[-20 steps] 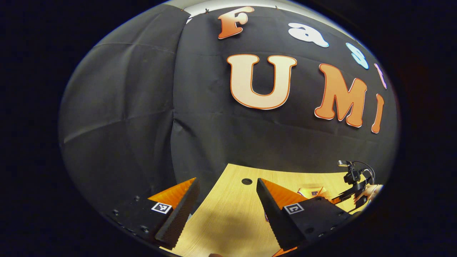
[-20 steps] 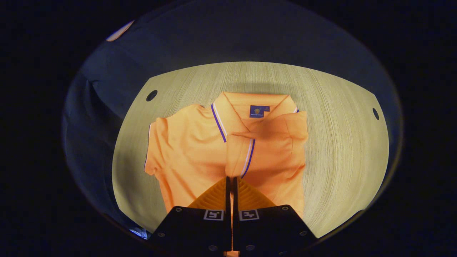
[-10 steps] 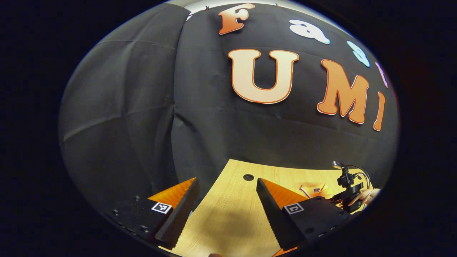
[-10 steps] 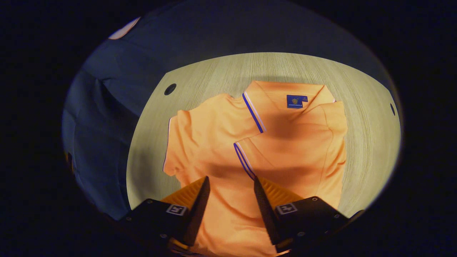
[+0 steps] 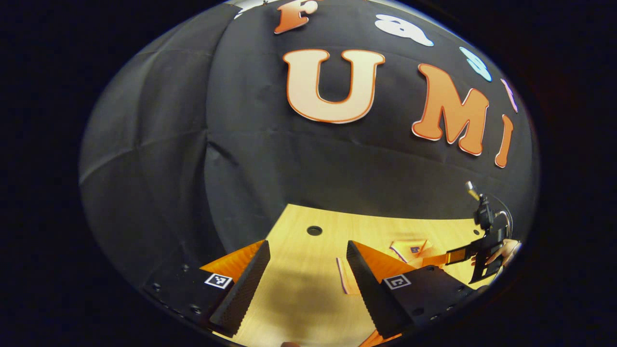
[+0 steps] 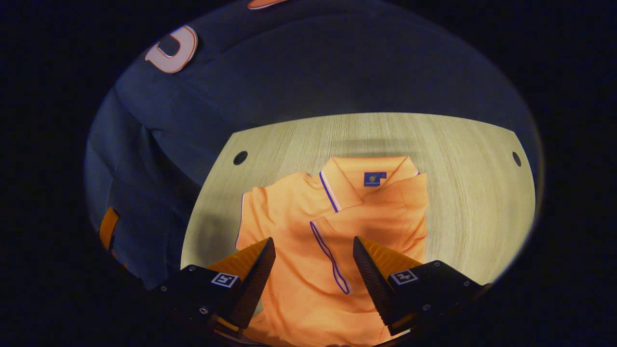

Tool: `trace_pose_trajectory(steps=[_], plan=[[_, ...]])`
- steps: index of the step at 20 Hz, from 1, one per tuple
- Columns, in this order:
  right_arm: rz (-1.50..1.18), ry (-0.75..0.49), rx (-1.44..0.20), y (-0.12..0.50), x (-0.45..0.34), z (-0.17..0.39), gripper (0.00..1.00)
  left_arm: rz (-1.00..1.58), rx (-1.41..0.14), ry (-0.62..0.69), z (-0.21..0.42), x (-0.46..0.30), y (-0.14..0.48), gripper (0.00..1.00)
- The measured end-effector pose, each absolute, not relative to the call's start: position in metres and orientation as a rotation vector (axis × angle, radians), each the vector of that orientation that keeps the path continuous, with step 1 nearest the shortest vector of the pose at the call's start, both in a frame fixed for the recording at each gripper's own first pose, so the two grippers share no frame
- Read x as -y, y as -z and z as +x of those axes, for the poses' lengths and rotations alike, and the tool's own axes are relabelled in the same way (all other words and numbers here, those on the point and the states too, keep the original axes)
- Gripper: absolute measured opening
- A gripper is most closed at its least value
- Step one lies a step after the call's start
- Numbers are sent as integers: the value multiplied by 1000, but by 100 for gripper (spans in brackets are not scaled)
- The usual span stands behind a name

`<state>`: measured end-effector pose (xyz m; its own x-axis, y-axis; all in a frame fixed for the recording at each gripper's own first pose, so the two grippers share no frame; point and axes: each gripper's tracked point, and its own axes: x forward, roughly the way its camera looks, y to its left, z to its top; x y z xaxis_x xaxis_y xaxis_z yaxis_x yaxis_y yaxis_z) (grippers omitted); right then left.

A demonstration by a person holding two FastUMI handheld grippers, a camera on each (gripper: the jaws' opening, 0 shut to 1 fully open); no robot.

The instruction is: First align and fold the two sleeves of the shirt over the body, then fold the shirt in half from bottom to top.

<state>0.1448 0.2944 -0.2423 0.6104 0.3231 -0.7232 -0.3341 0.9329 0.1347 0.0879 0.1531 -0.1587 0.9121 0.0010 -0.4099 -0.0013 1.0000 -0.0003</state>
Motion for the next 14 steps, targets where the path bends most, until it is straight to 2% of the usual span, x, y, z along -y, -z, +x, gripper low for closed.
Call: trace_pose_trajectory(steps=[9,14], plan=[[49,-300,-533,113,-205,150,98,77,-742,156,142,-92,262,98],[43,-288,-490,89,-166,137,98,81,-953,154,176,-82,337,98]])
